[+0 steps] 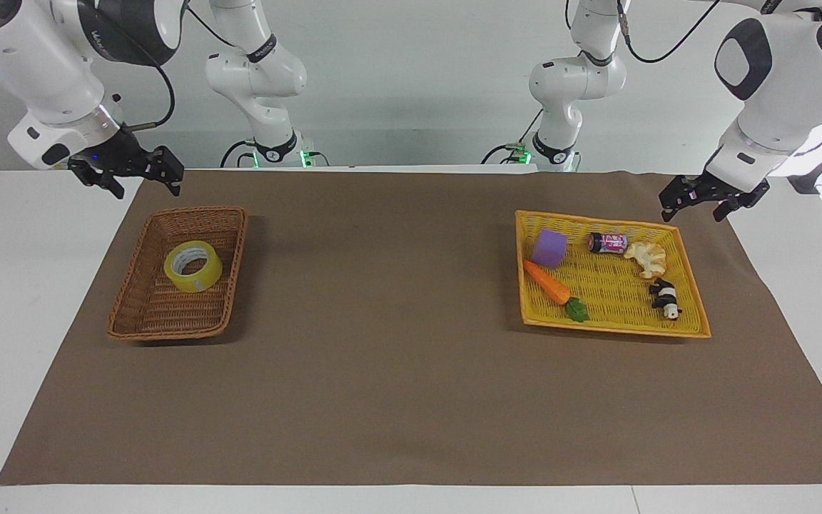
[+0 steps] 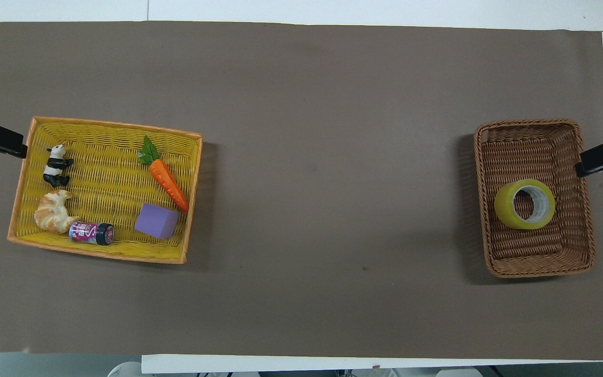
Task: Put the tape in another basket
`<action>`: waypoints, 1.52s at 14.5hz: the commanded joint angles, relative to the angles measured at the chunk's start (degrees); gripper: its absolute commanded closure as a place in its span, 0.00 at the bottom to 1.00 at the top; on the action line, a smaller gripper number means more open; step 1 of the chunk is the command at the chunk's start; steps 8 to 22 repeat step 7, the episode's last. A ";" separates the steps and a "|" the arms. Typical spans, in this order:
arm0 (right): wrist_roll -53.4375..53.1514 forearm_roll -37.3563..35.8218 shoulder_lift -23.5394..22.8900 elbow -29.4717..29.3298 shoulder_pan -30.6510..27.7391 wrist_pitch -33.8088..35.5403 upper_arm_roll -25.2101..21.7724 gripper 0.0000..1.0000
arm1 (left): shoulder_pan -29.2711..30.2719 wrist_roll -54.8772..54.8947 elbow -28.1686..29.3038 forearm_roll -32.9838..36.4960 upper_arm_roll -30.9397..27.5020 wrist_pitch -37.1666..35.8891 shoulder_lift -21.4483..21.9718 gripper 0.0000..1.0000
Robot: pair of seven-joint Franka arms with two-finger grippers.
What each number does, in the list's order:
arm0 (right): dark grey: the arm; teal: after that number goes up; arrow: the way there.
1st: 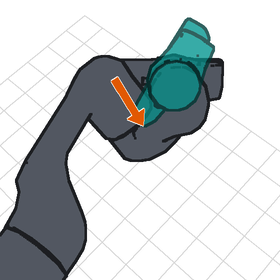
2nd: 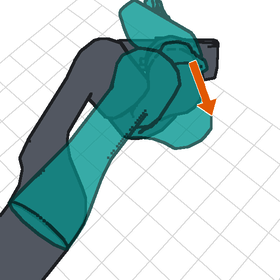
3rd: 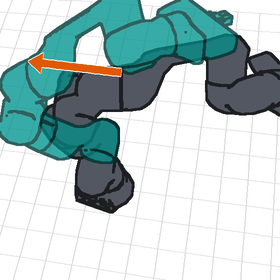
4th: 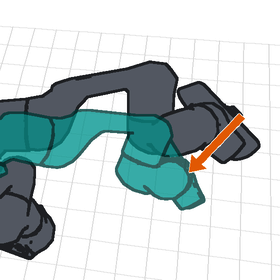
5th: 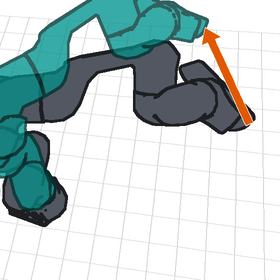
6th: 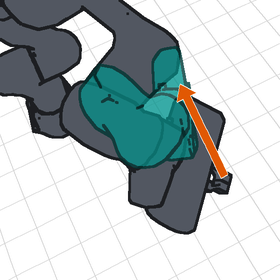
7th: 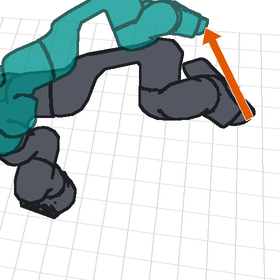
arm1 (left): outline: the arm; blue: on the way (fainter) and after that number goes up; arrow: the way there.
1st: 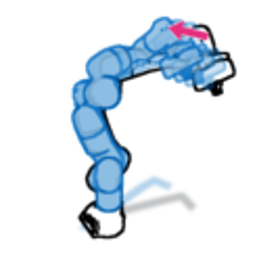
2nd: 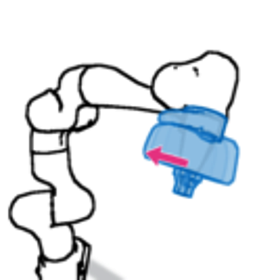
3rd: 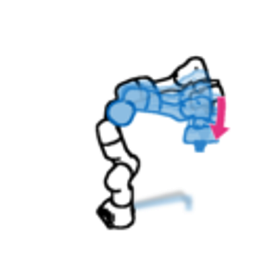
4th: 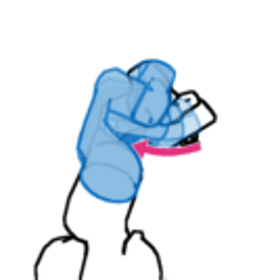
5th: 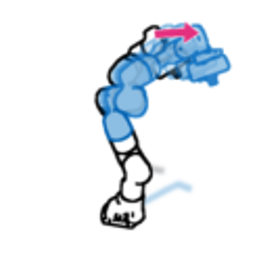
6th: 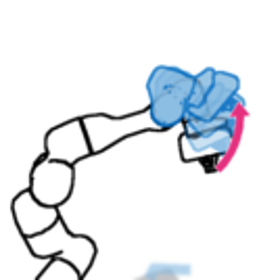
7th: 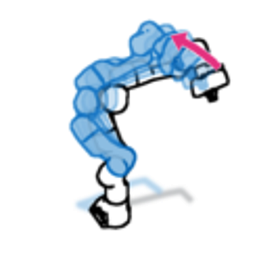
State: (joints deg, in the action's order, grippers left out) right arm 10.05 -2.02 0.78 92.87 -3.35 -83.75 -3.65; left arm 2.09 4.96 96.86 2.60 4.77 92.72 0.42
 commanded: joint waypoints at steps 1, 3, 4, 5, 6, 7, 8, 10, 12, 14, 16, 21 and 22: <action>-0.65 -0.44 -0.87 -1.82 0.01 1.31 0.04 0.00 | 0.11 0.32 0.70 0.82 -0.03 0.62 0.37 0.00; -0.65 -0.44 -0.87 -1.82 0.01 1.22 0.04 0.00 | 0.11 0.32 0.70 0.82 -0.03 0.62 0.37 0.00; -0.65 -0.44 -0.87 -1.73 0.01 0.87 0.04 0.00 | 0.11 0.32 0.70 0.82 -0.03 0.62 0.37 0.00; -0.65 -0.44 -0.87 -1.82 0.01 0.78 -0.04 0.00 | 0.11 0.32 0.70 0.82 -0.03 0.62 0.37 0.00; -0.65 -0.44 -0.95 -1.82 0.01 0.78 -0.04 0.00 | 0.11 0.32 0.61 0.82 -0.03 0.62 0.37 0.00; -0.65 -0.44 -0.95 -1.91 0.01 0.78 -0.13 0.00 | 0.11 0.32 0.70 0.82 -0.03 0.62 0.37 0.00; -0.65 -0.44 -0.95 -1.91 0.01 0.78 -0.13 0.00 | 0.11 0.32 0.70 0.82 -0.03 0.62 0.37 0.00; -0.65 -0.44 -0.95 -1.91 0.01 0.78 -0.13 0.00 | 0.11 0.32 0.70 0.82 -0.03 0.62 0.37 0.00; -0.65 -0.44 -0.95 -1.91 0.01 0.78 -0.13 0.00 | 0.11 0.32 0.70 0.82 -0.03 0.62 0.37 0.00; -0.65 -0.44 -0.95 -1.91 0.01 0.78 -0.13 0.00 | 0.11 0.32 0.70 0.82 -0.03 0.62 0.37 0.00; -0.65 -0.44 -0.95 -1.91 0.01 0.78 -0.13 0.00 | 0.11 0.32 0.70 0.82 -0.03 0.62 0.37 0.00; -0.65 -0.44 -0.95 -1.91 0.01 0.78 -0.13 0.00 | 0.11 0.32 0.70 0.82 -0.03 0.62 0.37 0.00; -0.65 -0.44 -0.95 -1.91 0.01 0.78 -0.13 0.00 | 0.11 0.32 0.70 0.82 -0.03 0.62 0.37 0.00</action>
